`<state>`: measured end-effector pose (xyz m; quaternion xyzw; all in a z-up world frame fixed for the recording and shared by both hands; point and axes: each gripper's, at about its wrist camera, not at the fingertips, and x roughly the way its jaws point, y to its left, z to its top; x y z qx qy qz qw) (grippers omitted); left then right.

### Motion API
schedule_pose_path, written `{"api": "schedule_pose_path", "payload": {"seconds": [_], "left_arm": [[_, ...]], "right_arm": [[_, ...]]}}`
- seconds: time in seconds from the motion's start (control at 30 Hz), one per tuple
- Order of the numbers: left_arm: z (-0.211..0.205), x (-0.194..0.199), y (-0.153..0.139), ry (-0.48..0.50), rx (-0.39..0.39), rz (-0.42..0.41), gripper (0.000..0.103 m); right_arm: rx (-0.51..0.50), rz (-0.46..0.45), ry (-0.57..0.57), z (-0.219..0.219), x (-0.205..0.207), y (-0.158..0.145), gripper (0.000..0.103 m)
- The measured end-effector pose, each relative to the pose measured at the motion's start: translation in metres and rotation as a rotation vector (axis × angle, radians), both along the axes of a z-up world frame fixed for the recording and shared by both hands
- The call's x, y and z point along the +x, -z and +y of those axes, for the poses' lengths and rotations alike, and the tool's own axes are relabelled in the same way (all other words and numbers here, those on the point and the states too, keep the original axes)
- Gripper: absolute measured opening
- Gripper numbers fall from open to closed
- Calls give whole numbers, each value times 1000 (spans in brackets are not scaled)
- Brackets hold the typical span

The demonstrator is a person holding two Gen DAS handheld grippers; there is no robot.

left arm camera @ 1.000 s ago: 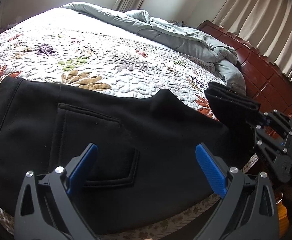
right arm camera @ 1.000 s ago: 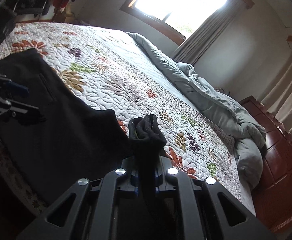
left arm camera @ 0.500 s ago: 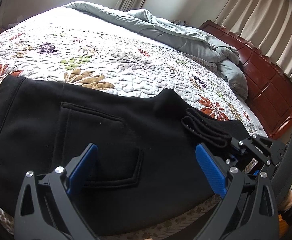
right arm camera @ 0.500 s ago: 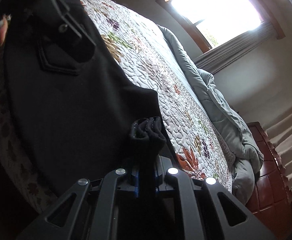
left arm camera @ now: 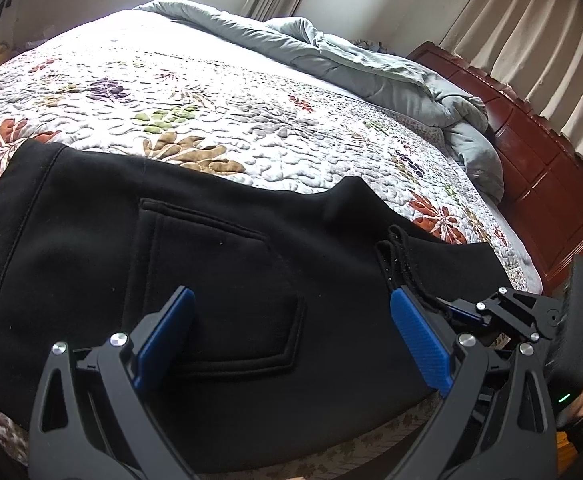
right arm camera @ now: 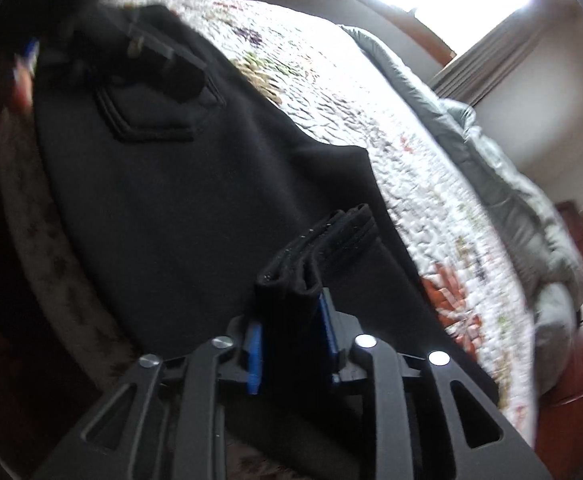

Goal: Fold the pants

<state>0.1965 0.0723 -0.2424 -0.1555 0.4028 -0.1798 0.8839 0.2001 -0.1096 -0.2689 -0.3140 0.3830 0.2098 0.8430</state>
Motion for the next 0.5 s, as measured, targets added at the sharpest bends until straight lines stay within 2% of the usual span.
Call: {"api": "schedule_pose_path", "payload": {"seconds": [0.1, 0.2, 0.27, 0.33, 0.4, 0.43, 0.5], "left_arm": [[3, -3, -2, -9, -10, 1, 98], [8, -7, -7, -25, -27, -6, 98], [11, -10, -12, -34, -39, -8, 98], [12, -12, -15, -39, -43, -2, 98], [16, -16, -20, -56, -48, 12, 98], [19, -18, -22, -67, -58, 22, 98], [28, -24, -25, -100, -83, 61, 98]], "right_arm": [[205, 151, 23, -20, 4, -21, 34], [384, 246, 98, -49, 20, -36, 34], [453, 290, 166, -69, 37, -36, 32], [467, 316, 210, -80, 50, -30, 27], [447, 361, 248, -83, 63, -16, 26], [427, 389, 249, -81, 65, -8, 26], [387, 385, 233, -71, 58, -1, 27]]}}
